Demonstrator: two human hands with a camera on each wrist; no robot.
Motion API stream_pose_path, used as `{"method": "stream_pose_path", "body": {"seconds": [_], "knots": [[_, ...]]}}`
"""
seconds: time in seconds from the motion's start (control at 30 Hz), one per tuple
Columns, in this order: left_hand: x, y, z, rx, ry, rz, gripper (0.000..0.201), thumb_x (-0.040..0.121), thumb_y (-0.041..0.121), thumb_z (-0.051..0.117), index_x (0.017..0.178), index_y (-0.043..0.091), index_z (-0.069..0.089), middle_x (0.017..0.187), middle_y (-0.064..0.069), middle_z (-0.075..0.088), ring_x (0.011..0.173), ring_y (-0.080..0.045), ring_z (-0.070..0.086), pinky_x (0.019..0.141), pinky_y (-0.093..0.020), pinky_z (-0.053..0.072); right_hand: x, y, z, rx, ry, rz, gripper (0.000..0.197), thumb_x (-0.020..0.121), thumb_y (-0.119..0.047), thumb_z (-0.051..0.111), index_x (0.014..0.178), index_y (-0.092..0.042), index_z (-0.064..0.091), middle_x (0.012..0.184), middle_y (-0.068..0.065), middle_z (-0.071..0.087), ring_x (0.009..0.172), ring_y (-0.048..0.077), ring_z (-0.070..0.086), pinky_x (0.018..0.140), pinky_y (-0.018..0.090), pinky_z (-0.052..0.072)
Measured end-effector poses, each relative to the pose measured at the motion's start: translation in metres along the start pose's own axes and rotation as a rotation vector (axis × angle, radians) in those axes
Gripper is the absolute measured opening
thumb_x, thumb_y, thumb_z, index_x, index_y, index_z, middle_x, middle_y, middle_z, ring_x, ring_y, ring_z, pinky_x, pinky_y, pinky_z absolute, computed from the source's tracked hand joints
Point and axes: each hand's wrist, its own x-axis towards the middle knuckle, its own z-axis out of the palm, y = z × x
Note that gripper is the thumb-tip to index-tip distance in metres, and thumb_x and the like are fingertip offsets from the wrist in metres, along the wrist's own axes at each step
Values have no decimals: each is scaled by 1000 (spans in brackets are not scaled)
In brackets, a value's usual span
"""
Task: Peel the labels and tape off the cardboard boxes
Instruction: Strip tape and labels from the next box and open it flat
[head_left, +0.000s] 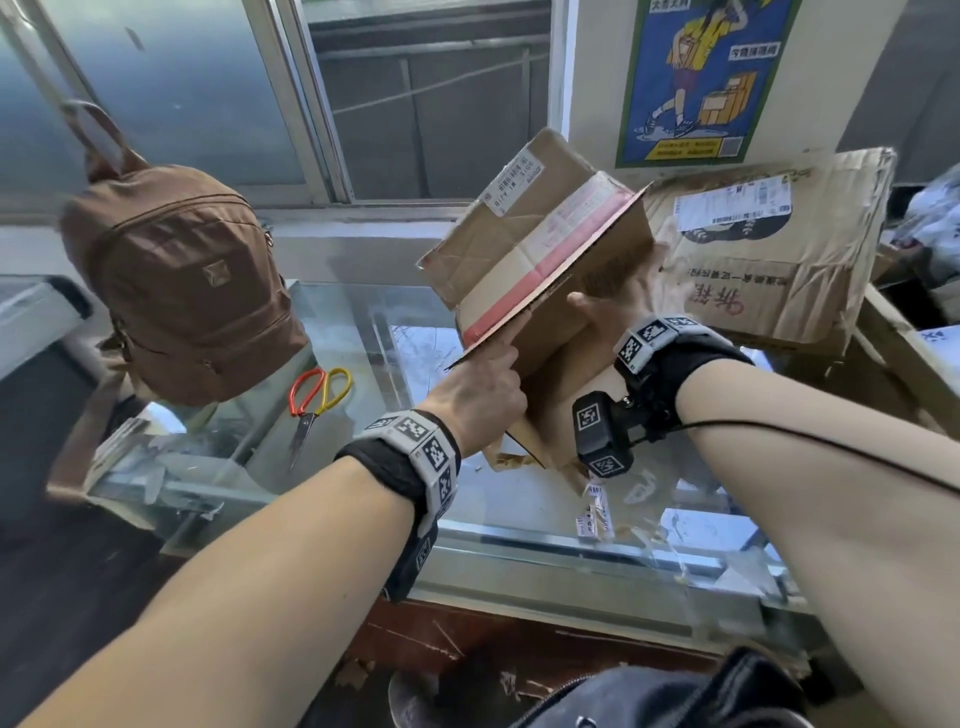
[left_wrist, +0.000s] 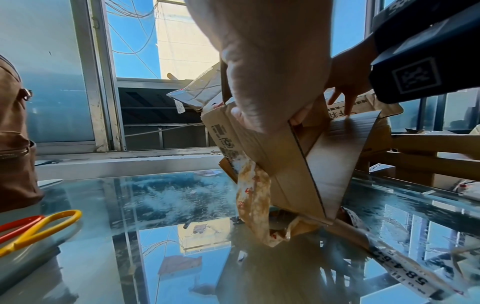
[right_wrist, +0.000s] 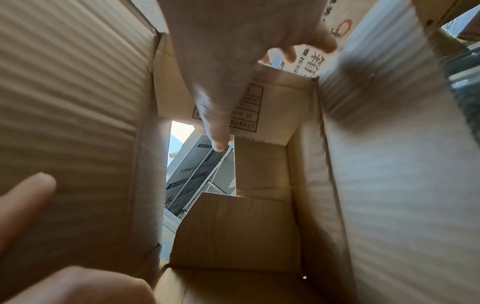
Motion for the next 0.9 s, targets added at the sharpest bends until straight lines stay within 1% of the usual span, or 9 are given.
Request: {"method": "stream_pose_path", "body": {"seconds": [0.13, 0.23, 0.3, 0.4, 0.53, 0.6, 0.7, 0.77, 0.9], "knots": [[-1, -4, 9, -34, 50, -28, 34, 85, -7, 41, 81, 15, 67, 72, 2, 56, 89, -26, 51, 111, -52, -19, 0, -3, 8, 3, 72, -35, 117, 66, -41, 76, 150, -20, -3, 145, 20, 27, 133, 41, 29, 108, 54, 30], [2, -8, 15, -110, 163, -77, 26, 80, -3, 48, 73, 13, 67, 63, 1, 43, 75, -24, 50, 117, -55, -4, 3, 0, 15, 47, -39, -94, 107, 68, -43, 67, 150, -18, 2, 142, 18, 30, 132, 41, 30, 108, 50, 32], [3, -9, 15, -207, 122, -74, 19, 86, 22, 53, 81, 13, 68, 70, -1, 49, 82, -25, 51, 115, -59, -11, 4, -2, 12, 101, -88, -100, 94, 70, -43, 52, 150, -11, 15, 141, 19, 35, 130, 40, 36, 107, 44, 34], [11, -4, 15, -248, 167, -130, 59, 83, 65, 46, 95, 12, 69, 84, -4, 58, 94, -26, 53, 114, -60, -14, 9, -3, 0, 197, -164, -43, 72, 85, -24, 44, 149, -9, 16, 149, 19, 31, 134, 36, 35, 109, 37, 28], [26, 0, 22, -122, 568, -186, 26, 84, 20, 49, 103, 16, 67, 128, -13, 53, 121, -32, 41, 114, -57, 16, 16, 10, -11, 168, -181, -43, 39, 98, -14, 35, 134, -4, 44, 136, 23, 48, 126, 37, 44, 101, 34, 32], [35, -3, 17, -70, 670, -295, 50, 80, 0, 44, 123, 21, 56, 145, -13, 31, 132, -33, 27, 113, -57, 15, 15, 22, -14, 123, -146, -33, 36, 100, -17, 32, 126, -2, 53, 132, 24, 52, 122, 38, 47, 98, 34, 35], [41, -7, 5, -184, 498, -520, 90, 73, -4, 57, 146, 29, 18, 151, -12, -1, 142, -37, 9, 112, -64, 15, 13, 36, -16, 81, -81, 1, 35, 101, -16, 33, 124, -1, 55, 128, 25, 53, 119, 40, 49, 94, 35, 37], [44, -3, 8, -304, 329, -583, 94, 82, 2, 55, 148, 27, -8, 152, -16, -15, 145, -41, 4, 113, -66, 10, 12, 40, -17, 78, -49, 5, 34, 101, -15, 34, 123, 1, 54, 128, 25, 53, 119, 40, 49, 94, 35, 36], [43, -5, 14, -415, 319, -738, 103, 83, -4, 52, 144, 24, -26, 156, -24, -6, 144, -46, 10, 113, -65, 13, 13, 47, -16, 121, 39, 50, 33, 101, -14, 35, 118, 5, 56, 126, 25, 55, 117, 40, 50, 91, 37, 37]]}}
